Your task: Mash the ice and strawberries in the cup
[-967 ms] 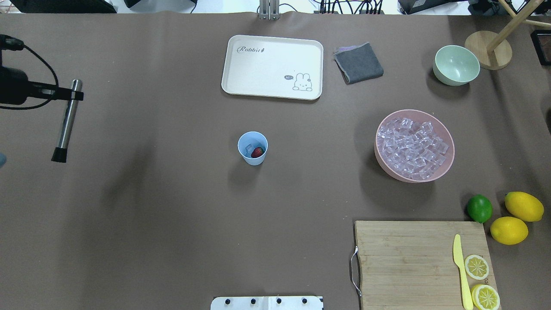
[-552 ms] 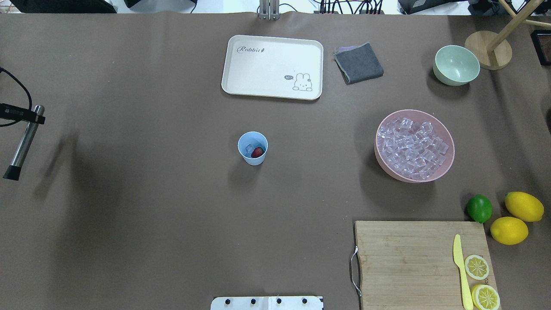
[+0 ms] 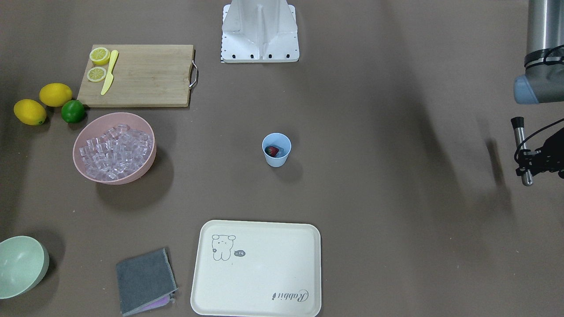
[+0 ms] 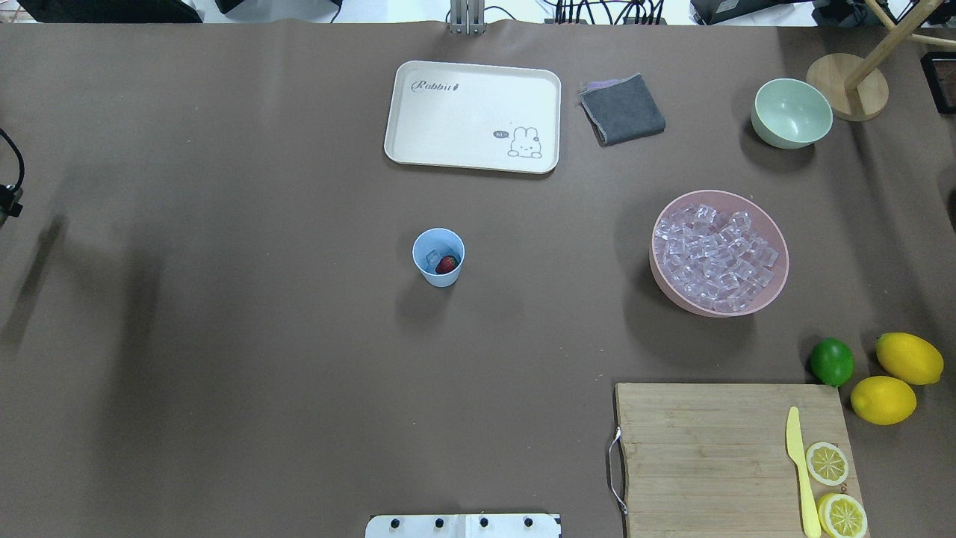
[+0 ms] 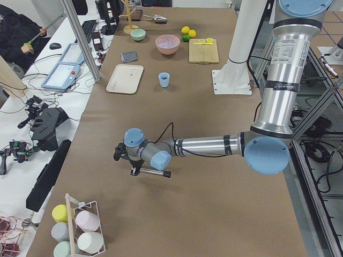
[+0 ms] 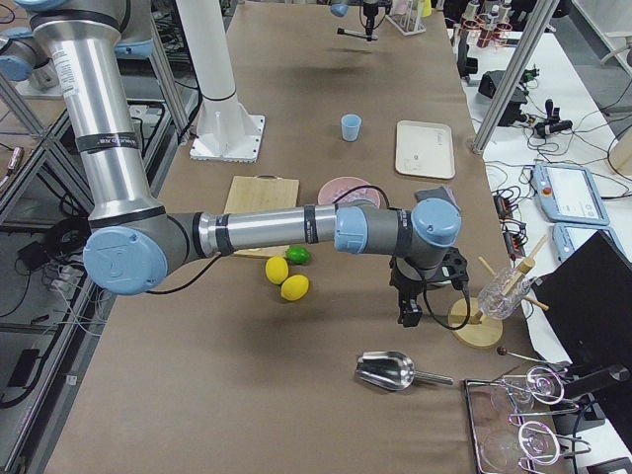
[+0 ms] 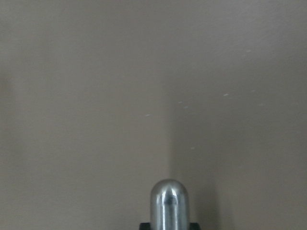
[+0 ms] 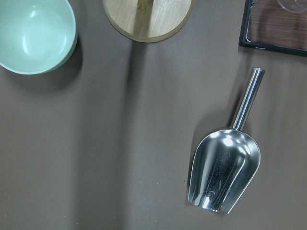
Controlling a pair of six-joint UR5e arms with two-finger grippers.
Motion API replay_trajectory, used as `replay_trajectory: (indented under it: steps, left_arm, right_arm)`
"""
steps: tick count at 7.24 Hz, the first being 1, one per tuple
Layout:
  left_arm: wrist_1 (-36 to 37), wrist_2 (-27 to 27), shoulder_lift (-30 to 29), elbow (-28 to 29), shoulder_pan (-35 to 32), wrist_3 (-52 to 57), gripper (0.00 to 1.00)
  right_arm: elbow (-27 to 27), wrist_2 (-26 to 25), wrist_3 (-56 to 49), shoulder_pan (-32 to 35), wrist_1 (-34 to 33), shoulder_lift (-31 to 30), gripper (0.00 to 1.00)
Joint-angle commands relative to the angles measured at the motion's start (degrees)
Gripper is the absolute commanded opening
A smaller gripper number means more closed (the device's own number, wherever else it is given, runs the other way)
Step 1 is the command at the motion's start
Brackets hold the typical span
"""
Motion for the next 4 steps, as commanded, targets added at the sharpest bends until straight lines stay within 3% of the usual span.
replay_trajectory:
  steps: [1,3,4]
  left_arm:
    - [2.66,0.56,-0.65,0.48,-1.38,1.06,0.00]
    - [1.61,5.97,-0.48,0.30,-1.21,-9.20,0.00]
    - [1.17,6.36,-0.04,0.39,-1.12,-8.97,0.00]
  right_arm:
    - [-0.06,0.03,0.00,0.00,-0.02,-0.04,0.99]
    - [0.38,0.12,0.00,0.00,-0.02,-0.56,0.99]
    - [0.64,0.03,0.00,0.00,-0.02,-0.56,0.99]
